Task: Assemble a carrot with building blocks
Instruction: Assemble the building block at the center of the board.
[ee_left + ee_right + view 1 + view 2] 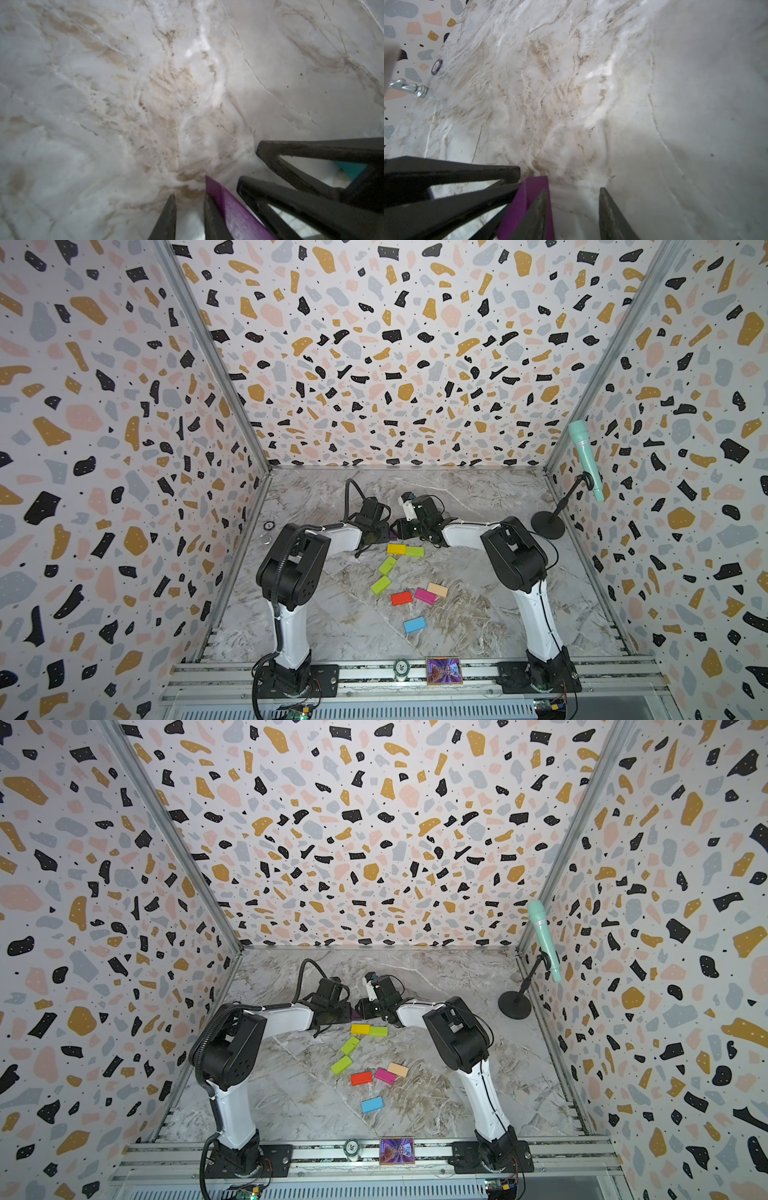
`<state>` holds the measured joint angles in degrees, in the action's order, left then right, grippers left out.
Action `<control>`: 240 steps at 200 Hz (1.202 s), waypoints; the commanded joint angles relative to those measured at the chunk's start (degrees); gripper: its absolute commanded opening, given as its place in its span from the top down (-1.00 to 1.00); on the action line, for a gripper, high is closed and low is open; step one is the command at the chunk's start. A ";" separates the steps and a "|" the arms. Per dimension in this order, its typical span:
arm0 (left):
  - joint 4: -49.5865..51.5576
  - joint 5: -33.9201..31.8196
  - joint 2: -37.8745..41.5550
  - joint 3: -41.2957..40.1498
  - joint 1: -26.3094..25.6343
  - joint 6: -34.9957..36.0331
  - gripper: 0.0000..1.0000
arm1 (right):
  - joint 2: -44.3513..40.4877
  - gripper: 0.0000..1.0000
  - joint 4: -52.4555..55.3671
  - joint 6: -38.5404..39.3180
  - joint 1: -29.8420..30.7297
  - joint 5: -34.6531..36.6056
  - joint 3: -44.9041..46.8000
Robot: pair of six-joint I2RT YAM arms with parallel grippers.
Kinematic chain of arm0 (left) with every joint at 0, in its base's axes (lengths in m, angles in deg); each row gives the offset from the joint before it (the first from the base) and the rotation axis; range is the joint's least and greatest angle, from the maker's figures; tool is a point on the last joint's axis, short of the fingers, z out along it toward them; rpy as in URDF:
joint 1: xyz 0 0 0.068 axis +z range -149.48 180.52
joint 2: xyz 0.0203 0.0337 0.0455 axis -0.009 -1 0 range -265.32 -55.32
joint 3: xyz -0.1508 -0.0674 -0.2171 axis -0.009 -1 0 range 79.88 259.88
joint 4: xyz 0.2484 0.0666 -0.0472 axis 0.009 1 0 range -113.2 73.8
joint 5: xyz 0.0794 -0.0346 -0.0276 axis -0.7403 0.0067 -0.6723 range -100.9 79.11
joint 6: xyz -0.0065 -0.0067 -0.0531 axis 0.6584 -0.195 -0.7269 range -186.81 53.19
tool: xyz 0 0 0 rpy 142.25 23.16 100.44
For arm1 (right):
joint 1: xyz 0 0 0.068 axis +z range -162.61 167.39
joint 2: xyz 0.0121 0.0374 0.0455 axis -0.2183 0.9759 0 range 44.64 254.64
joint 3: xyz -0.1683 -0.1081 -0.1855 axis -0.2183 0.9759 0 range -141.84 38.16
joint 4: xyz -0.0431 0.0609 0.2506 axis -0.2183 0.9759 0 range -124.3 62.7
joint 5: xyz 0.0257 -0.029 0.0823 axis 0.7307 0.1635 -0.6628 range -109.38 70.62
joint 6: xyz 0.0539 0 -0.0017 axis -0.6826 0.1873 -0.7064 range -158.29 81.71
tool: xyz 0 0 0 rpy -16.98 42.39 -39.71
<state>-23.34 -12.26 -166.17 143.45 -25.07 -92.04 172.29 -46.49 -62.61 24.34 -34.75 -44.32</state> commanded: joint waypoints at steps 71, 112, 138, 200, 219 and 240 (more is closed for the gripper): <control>-1.53 0.05 2.83 -1.83 -0.61 -1.04 0.50 | -3.14 0.16 1.46 -0.37 0.83 0.17 2.40; -1.53 0.05 3.16 -2.28 -0.71 -1.14 0.50 | -3.13 0.16 1.46 -0.46 1.14 0.17 2.41; -1.70 -0.17 3.84 -3.00 -0.79 -1.22 0.50 | -3.38 0.16 1.41 -0.31 1.44 0.08 2.62; -2.05 -0.56 4.33 -3.63 -0.87 -1.74 0.50 | -3.61 0.16 1.41 -0.56 1.75 0.25 2.83; -1.97 -0.48 4.42 -3.62 -0.91 -1.75 0.50 | -3.75 0.16 1.46 -0.76 1.81 0.26 3.11; -1.84 -0.48 4.52 -3.72 -0.89 -1.74 0.50 | -3.95 0.16 1.20 -0.80 1.85 0.17 3.37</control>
<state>-23.78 -12.39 -162.98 140.35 -25.59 -93.40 171.37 -47.80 -62.78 25.67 -34.75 -42.42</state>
